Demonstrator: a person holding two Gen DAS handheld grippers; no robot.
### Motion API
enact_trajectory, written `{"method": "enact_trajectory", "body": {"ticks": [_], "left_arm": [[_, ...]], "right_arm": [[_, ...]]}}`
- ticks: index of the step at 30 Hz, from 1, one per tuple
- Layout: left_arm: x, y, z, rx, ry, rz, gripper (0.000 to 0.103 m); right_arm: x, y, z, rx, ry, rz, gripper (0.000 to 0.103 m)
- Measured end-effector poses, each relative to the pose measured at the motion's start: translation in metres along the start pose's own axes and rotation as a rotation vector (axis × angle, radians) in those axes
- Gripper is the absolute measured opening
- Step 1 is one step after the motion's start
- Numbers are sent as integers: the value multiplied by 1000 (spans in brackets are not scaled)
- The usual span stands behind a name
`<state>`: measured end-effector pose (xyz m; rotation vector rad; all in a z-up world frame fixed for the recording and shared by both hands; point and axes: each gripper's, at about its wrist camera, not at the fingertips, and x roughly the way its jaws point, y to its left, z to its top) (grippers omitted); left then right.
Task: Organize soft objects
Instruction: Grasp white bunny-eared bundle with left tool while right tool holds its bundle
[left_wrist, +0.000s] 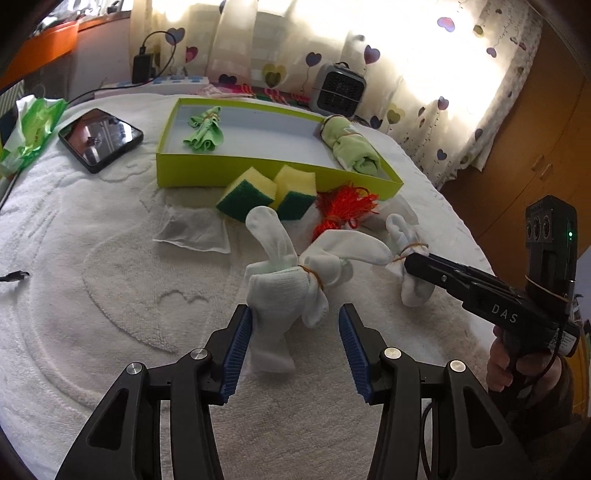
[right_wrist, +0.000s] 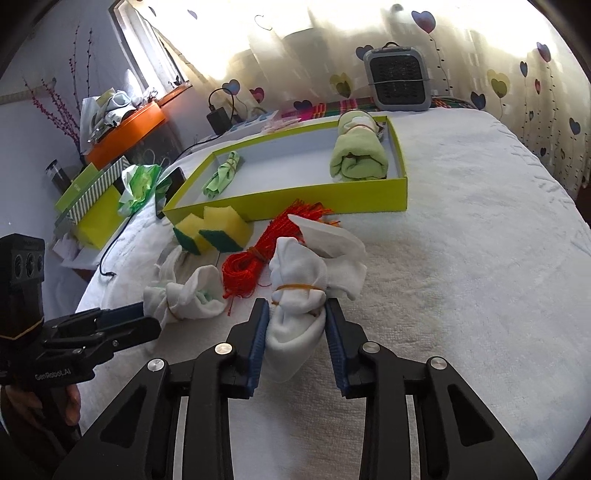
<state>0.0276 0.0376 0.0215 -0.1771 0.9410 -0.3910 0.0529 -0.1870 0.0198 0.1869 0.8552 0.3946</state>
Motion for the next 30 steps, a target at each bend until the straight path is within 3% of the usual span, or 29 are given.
{"method": "enact_trajectory", "body": {"ticks": [9,12,23,30], "left_arm": [[1,-26,-11,81,26,-48,47],[-8,-27,-9,101,-18,-26,47],[3,-6,13,81,-21,73,49],[18,-4,21,85,19,38,50]], "right_arm": [[-11,-13,-6,32,-12,-19,32],[-13,-14,-8,29,-12,-22,32],[-26,-22,-18,29,-1,-13,32],[-26,-24,-20,35,4,-4,32]]}}
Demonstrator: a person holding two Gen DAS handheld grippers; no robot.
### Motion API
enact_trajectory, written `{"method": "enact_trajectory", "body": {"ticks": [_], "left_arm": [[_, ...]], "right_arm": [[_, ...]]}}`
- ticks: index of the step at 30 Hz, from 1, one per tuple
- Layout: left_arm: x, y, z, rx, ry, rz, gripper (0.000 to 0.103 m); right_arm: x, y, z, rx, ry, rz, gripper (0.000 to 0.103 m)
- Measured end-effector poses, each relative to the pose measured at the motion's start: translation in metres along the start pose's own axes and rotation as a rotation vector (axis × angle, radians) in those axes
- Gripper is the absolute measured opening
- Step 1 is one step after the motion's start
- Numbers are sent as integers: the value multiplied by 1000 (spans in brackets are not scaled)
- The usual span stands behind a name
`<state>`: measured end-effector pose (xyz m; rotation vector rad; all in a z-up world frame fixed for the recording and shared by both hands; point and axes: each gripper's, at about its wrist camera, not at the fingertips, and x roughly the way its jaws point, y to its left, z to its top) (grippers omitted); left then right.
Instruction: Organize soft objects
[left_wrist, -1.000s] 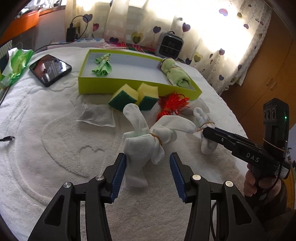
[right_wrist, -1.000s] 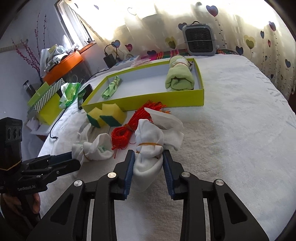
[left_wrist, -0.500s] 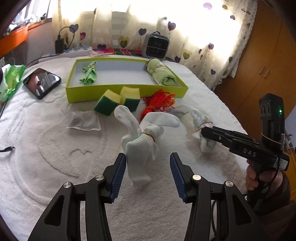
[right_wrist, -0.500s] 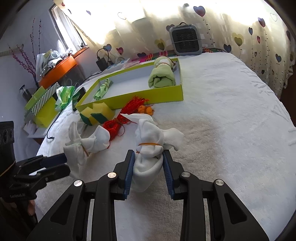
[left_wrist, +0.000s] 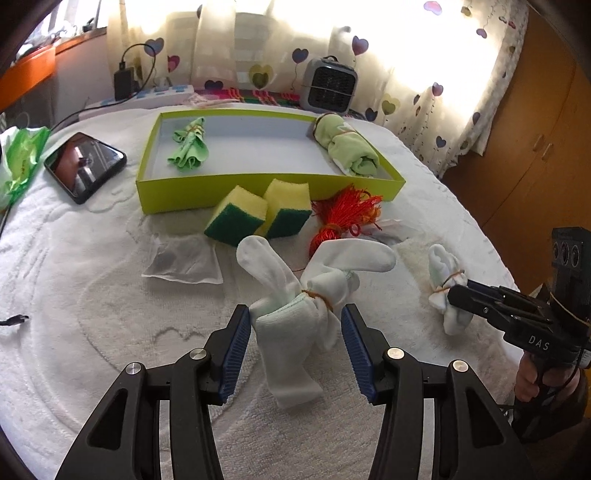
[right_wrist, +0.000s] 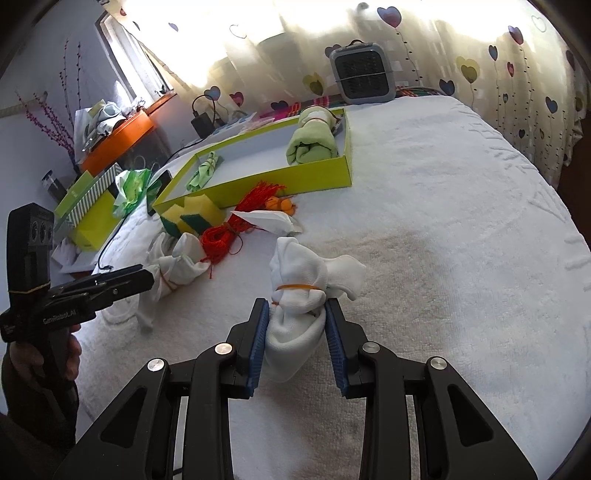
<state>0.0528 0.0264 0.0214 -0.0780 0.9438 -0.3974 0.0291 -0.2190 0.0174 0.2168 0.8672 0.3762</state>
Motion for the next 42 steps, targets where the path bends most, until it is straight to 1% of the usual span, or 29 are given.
{"method": "enact_trajectory", "body": {"ticks": [7,16,21,23,31,38,42], "left_arm": [[12,-7,2,20,22,21,50],[18,-13,2,33,21,43,50],[19,-14,1,23,19,21,40],[19,-14,0,21,15,17,38],[17,-14,-1,5,4,4,35],[14,-13,-1,2,-2,7,34],[8,-11,1,-3,-18,13,34]], "right_arm": [[4,3,1,-18,7,1,32],[6,4,1,-30,6,-7,32],[6,4,1,-29,6,-6,32],[7,5,1,-30,6,-8,32],[6,4,1,-32,6,-9,32],[5,5,2,-40,2,-18,32],[2,8,3,-47,-5,-12,32]]}}
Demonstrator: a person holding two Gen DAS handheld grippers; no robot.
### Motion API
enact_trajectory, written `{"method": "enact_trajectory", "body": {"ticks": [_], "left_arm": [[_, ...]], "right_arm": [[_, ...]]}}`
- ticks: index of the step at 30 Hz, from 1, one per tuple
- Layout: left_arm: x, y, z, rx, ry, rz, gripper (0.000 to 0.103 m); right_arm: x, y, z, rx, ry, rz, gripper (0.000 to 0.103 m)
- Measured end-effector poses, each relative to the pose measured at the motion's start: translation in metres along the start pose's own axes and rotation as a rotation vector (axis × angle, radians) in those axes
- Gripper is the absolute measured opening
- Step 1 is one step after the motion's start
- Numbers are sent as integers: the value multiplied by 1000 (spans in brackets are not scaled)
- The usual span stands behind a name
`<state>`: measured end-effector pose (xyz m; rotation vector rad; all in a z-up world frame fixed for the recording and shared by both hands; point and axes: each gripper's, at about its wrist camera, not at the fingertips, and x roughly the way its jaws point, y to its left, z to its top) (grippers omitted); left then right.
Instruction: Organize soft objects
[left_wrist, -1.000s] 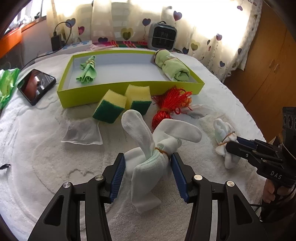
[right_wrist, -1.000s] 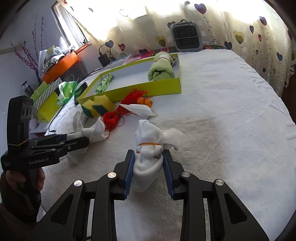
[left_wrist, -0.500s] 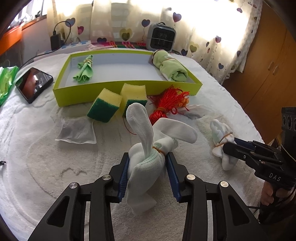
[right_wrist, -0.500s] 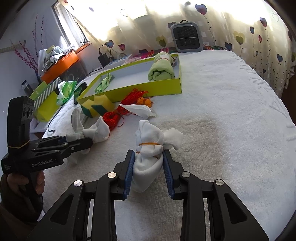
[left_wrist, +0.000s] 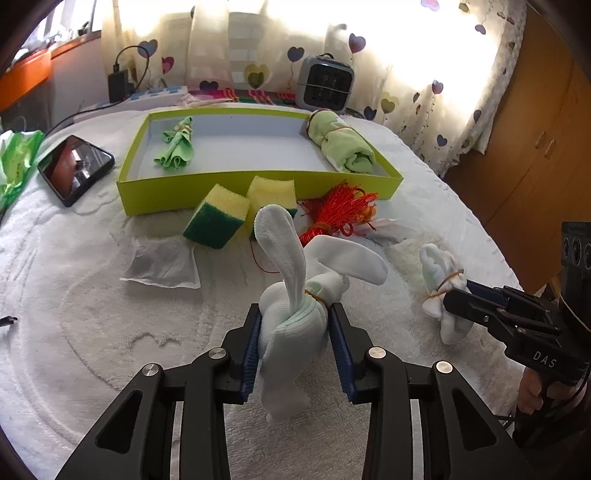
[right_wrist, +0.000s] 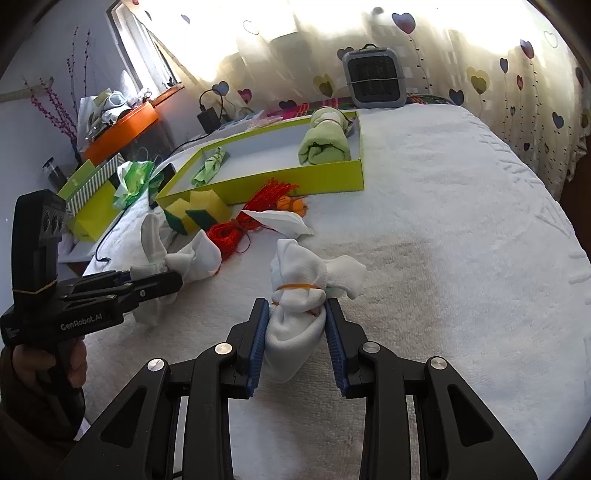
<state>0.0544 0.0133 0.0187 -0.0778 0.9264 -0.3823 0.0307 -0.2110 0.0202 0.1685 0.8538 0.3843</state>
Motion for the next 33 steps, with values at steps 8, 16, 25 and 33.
{"method": "enact_trajectory", "body": {"ticks": [8,16,25,33], "left_arm": [[-16,0,4,-1,-41,3,34],[-32,1,18,17,-96,6,34],[-45,11,44,4,-153,25,34],[-39,24,74,-13,-171,39,34]], "right_arm": [[-8,8,5,-18,-27,10,32],[-18,16,19,-47,-69,21,32],[-19,24,49,-89,-117,20,32],[-8,24,75,-109,-123,15,32]]}}
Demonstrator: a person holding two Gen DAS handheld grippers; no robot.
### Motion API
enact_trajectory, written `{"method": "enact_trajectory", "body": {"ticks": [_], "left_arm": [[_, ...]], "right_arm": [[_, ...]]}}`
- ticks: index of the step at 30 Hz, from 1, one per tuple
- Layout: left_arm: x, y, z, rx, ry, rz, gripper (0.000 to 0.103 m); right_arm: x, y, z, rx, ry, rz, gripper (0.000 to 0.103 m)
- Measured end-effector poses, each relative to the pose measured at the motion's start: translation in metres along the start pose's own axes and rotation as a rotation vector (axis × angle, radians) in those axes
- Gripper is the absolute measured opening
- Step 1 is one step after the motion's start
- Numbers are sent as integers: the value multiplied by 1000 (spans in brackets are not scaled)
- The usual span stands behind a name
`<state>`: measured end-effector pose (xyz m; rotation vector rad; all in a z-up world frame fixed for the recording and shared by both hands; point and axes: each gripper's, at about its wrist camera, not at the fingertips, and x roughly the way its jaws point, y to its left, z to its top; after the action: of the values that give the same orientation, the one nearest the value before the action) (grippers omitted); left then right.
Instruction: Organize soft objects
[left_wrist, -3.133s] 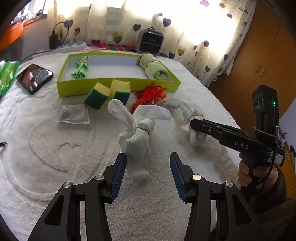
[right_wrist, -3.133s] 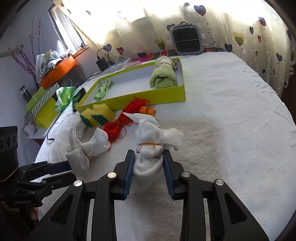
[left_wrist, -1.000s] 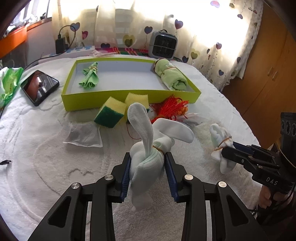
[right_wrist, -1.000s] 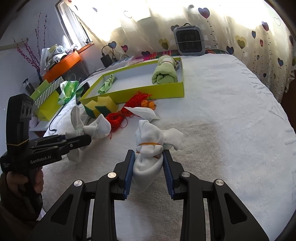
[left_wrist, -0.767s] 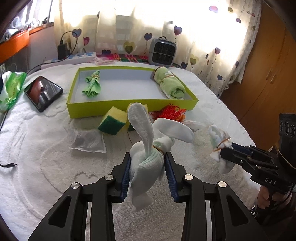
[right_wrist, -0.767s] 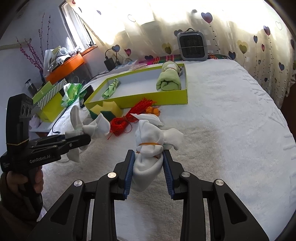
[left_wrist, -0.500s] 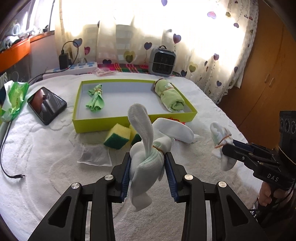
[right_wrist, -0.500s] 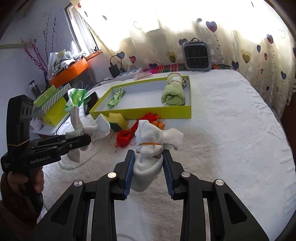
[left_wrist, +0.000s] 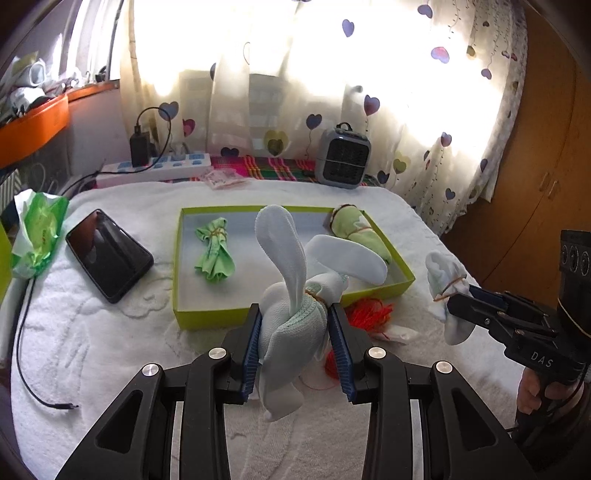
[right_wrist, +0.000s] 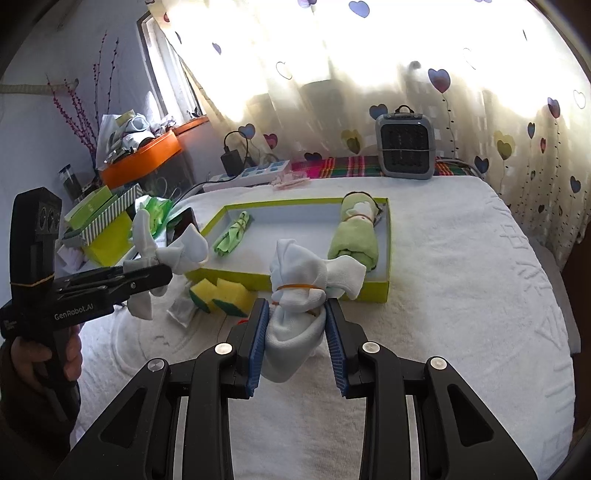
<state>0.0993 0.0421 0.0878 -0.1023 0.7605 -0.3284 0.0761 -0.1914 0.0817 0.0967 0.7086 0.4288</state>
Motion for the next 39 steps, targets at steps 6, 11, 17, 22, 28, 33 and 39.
{"method": "enact_trajectory", "body": {"ticks": [6,11,17,22,28,33,39], "left_arm": [[18,6,24,3,-8,27,34],[38,12,39,-6,23,31,34],[58,14,52,-4,38,31,34],[76,21,61,-17,51,40,34],[100,29,68,-31,74,74,34],[116,32,68,-28,92,96,34],[131,35,69,-17,104,136,34]], "right_arm": [[15,-1,25,-18,-6,-5,32],[35,-2,41,-31,4,-14,32],[62,-6,53,-32,33,-33,32],[83,-7,62,-32,63,-51,32],[109,-10,71,-27,99,-75,32],[130,-7,73,-50,132,-94,32],[152,-3,71,-91,167,-121,32]]}}
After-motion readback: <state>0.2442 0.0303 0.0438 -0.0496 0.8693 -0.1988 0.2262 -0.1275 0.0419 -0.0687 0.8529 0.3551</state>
